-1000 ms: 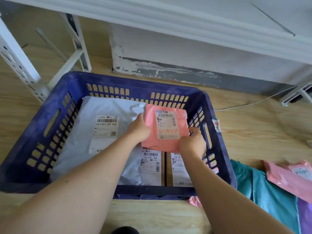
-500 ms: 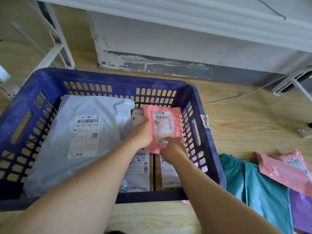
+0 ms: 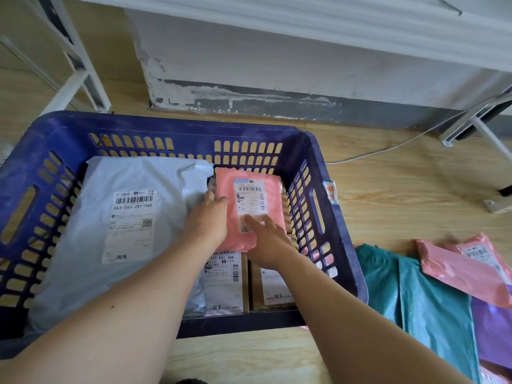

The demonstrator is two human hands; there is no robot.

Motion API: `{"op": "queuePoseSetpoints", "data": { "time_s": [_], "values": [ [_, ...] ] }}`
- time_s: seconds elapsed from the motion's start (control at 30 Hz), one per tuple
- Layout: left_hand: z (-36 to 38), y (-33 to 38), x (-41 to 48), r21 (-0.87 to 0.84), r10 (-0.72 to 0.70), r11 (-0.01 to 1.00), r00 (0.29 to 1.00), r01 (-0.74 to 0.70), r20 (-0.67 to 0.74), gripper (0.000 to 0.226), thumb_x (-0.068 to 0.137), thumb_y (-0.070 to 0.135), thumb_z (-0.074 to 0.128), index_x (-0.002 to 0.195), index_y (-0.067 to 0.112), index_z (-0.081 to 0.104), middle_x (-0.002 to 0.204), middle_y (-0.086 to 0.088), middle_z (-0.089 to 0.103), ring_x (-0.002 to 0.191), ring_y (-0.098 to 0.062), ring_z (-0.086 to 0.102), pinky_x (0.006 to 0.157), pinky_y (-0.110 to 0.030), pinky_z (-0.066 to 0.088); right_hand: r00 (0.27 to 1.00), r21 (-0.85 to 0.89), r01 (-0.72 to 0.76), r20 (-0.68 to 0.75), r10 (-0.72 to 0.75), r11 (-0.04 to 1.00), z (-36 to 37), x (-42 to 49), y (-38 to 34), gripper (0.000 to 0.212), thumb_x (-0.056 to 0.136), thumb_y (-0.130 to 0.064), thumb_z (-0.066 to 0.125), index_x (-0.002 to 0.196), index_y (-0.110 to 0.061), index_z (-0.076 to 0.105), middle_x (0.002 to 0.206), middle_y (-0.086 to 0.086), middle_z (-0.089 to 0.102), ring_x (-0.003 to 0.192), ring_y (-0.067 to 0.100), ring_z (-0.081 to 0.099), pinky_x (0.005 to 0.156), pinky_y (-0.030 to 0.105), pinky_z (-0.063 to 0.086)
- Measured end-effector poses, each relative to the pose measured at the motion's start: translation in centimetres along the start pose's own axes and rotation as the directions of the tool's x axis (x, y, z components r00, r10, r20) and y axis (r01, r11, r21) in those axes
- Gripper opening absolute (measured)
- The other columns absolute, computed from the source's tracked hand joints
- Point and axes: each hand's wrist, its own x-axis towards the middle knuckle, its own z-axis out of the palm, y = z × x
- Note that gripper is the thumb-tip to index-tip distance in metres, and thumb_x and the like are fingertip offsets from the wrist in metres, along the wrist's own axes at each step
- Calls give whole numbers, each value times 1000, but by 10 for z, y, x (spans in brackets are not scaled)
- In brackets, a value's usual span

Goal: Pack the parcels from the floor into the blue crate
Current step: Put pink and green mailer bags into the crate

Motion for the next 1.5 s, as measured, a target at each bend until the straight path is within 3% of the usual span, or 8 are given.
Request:
{"op": "queuePoseSetpoints", "data": {
  "time_s": [0.3, 0.63, 0.77, 0.9, 1.0, 1.13, 1.3, 1.5],
  "values": [
    [2, 6, 5, 92, -45, 995, 995, 37, 89, 47, 87, 0, 45, 134, 4, 42, 136, -14, 34, 128, -32, 37, 97, -41, 42, 999, -101, -48, -5, 48, 994, -4, -6, -2, 90, 82, -7, 58, 148, -38, 6, 158, 1, 3, 144, 30, 13, 107, 50, 33],
    [-10, 6, 14, -622, -279, 732, 955, 279, 100, 56, 80, 6, 49, 132, 22, 42, 81, -4, 63, 64, -21, 61, 73, -33, 56, 915, 125, -320, -216, 340, 939, -13, -5, -5, 59, 85, -12, 53, 138, -14, 27, 104, 10, 65, 99, 30, 64, 78, 35, 51],
    [-15, 7, 15, -770, -328, 502, 911, 393, 251, 43, 79, -3, 46, 122, -1, 51, 64, -8, 58, 51, -16, 54, 56, -28, 54, 870, 591, -458, 145, 471, 664, -13, -2, -10, 70, 89, -42, 45, 146, -26, 7, 91, 15, 69, 68, 26, 72, 66, 37, 59],
    [-14, 19, 1, -679, -141, 616, 904, 399, 404, 28, 86, -5, 40, 103, 13, 54, 69, -4, 57, 54, -12, 52, 48, -23, 50, 874, 813, -396, 190, 448, 427, -13, 3, -8, 73, 81, -36, 62, 143, -21, 25, 124, 14, 52, 92, 32, 64, 77, 47, 58],
    [-12, 23, -1, -651, -137, 664, 916, 368, 378, 20, 89, 1, 41, 92, 10, 59, 72, -3, 61, 57, -14, 56, 52, -25, 51, 838, 922, -254, 60, 542, 292, -16, 0, -4, 33, 86, -8, 59, 117, 0, 55, 100, 12, 62, 82, 29, 67, 67, 29, 59],
    [-20, 15, 6, -619, -384, 735, 922, 279, -41, 29, 95, 12, 39, 121, 7, 53, 114, -11, 61, 104, -32, 60, 79, -34, 46, 754, 813, -82, -328, 569, 577, -25, -9, -9, 24, 85, -4, 47, 95, -21, 62, 113, 5, 62, 86, 22, 57, 73, 28, 53],
    [-21, 4, 9, -730, -478, 623, 876, 283, -69, 39, 100, 26, 35, 136, 11, 38, 135, -16, 49, 118, -35, 51, 91, -38, 39, 676, 558, 10, -615, 406, 830, -30, -22, -13, 25, 82, 2, 45, 85, -14, 63, 114, -3, 51, 78, 12, 45, 66, 26, 42],
    [-13, 4, 16, -710, -381, 657, 924, 252, -25, 46, 99, 39, 33, 130, 9, 49, 126, -12, 58, 112, -31, 55, 80, -30, 37, 551, 453, 277, -797, 247, 847, -54, -26, -31, 25, 72, 14, 38, 70, -5, 54, 77, 0, 46, 65, 15, 40, 52, 23, 28]
  ]
}}
